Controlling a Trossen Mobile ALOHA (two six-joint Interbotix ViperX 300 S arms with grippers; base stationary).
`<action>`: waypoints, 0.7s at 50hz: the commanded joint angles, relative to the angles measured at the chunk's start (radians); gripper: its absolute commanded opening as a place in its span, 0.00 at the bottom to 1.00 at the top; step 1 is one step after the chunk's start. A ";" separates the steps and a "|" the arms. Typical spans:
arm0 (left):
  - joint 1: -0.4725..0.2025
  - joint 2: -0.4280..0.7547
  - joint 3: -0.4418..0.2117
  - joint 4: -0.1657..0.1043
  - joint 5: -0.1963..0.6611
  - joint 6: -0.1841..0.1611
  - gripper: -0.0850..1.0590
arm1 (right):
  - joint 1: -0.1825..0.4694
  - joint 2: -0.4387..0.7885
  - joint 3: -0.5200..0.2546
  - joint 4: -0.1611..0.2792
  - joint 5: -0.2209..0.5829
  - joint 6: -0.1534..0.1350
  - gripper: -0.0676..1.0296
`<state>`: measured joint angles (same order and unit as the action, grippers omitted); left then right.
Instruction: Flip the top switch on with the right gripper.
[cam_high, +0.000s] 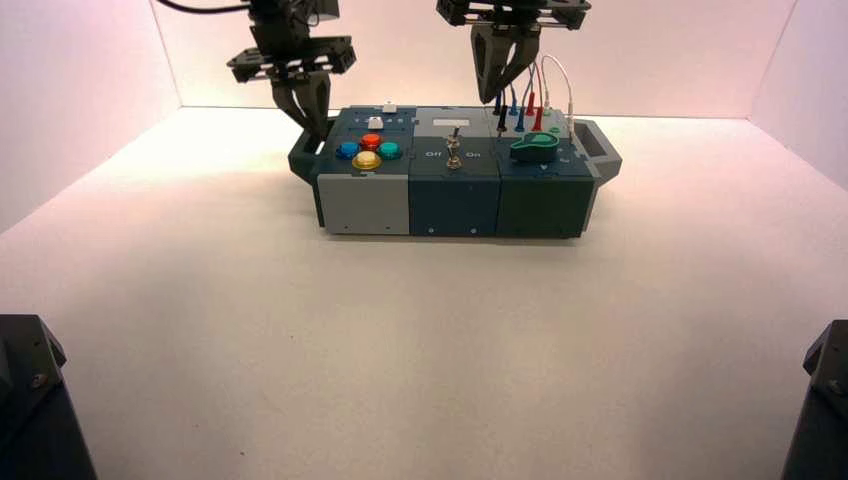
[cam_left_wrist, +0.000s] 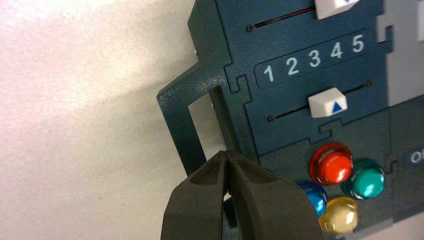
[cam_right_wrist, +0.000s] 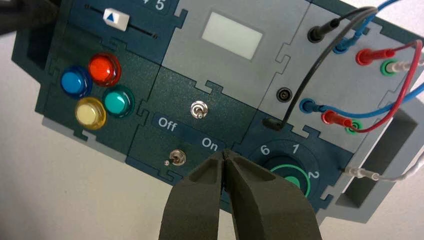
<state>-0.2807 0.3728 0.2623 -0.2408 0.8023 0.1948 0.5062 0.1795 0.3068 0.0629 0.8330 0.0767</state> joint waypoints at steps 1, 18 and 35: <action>-0.003 -0.069 -0.029 0.003 0.014 0.005 0.05 | 0.002 -0.046 -0.021 0.002 0.006 -0.031 0.04; -0.003 -0.127 -0.054 0.006 0.084 0.006 0.05 | -0.002 -0.074 -0.025 0.003 0.025 -0.160 0.04; -0.008 -0.210 -0.015 0.006 0.107 0.046 0.05 | -0.002 -0.115 0.035 0.002 -0.021 -0.255 0.04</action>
<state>-0.2838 0.2270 0.2439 -0.2332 0.9158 0.2255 0.5062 0.1120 0.3329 0.0644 0.8330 -0.1595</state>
